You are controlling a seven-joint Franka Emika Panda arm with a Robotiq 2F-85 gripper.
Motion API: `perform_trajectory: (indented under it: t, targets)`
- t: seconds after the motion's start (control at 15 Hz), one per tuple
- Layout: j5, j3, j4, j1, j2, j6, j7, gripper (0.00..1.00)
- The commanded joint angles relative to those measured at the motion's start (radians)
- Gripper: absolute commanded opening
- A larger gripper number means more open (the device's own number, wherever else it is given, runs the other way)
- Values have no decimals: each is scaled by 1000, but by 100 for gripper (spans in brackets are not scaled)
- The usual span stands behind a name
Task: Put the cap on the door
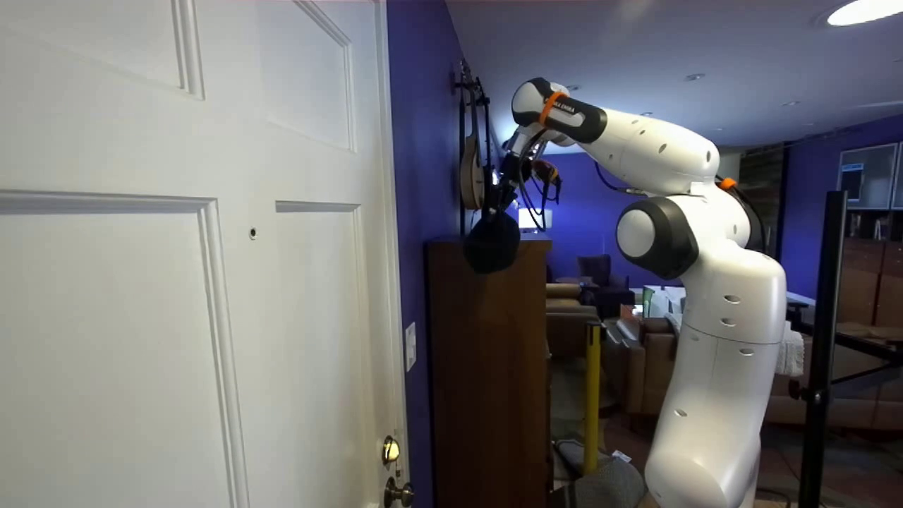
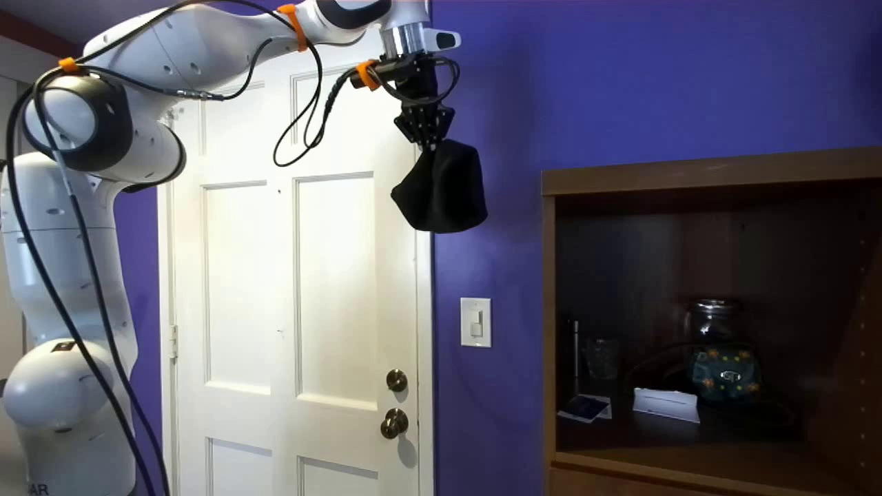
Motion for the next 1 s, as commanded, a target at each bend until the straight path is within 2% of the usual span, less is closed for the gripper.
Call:
perform_trajectory:
  t: [0.0,0.07,0.13,0.27,0.6,0.67,0.93]
  targets:
    - [-76,57,-150,40,-110,-39,-112,2]
    - [-86,70,-180,45,-125,-32,-122,2]
    - [-49,19,-72,58,-47,-43,-74,6]
    - [-66,35,-119,72,-74,-42,-92,6]
    - [-70,35,-147,76,-93,-42,-102,6]
    - [-71,35,-149,76,-94,-42,-102,2]
    - [-104,59,-174,129,-121,-116,-225,2]
